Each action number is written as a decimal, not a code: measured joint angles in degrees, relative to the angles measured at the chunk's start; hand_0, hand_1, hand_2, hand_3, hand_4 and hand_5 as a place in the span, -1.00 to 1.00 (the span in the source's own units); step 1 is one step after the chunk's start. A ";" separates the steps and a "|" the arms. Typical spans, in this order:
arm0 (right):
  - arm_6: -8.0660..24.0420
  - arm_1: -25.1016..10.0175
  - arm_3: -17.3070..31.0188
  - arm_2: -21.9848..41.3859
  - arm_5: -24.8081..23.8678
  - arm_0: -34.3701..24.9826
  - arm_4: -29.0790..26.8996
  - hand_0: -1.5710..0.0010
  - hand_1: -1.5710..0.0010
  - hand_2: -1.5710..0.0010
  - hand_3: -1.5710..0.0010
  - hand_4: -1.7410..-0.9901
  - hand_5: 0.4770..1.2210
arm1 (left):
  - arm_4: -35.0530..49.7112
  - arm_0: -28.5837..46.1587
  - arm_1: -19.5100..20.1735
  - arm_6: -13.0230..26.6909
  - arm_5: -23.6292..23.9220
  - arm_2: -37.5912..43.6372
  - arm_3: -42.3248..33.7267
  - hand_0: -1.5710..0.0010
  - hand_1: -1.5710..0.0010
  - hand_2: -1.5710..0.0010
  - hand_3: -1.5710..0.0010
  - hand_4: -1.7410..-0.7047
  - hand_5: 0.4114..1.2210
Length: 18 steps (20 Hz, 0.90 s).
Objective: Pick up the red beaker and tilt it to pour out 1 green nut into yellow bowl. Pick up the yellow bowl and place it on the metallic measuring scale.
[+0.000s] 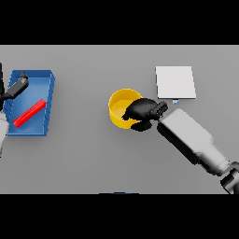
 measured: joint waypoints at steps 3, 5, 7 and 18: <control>-0.69 -0.14 0.71 0.19 -0.16 -0.36 -0.55 -0.76 -0.75 -0.57 -0.54 -0.80 0.86 | 0.26 -0.05 0.29 -0.62 -0.45 0.06 -0.29 1.00 1.00 1.00 1.00 0.92 -0.31; 0.03 -0.34 0.06 0.19 0.07 -0.30 -0.88 -0.85 -0.84 -0.61 -0.68 -0.87 0.91 | -0.05 -0.49 0.21 -0.07 -0.58 -0.20 0.32 1.00 1.00 1.00 1.00 0.93 -0.31; -0.46 -0.79 -0.15 0.04 0.27 -0.26 -1.32 -0.90 -0.90 -0.64 -0.76 -0.92 0.94 | -0.34 -0.63 0.26 -0.22 -0.28 -0.20 0.95 1.00 1.00 1.00 1.00 0.94 -0.32; 4.37 -4.94 -9.08 -3.95 4.07 -1.03 -3.91 -0.99 -0.99 -0.80 -0.60 -0.99 1.00 | -0.06 -0.78 0.91 0.29 -0.72 0.16 0.13 1.00 1.00 1.00 1.00 0.94 -0.30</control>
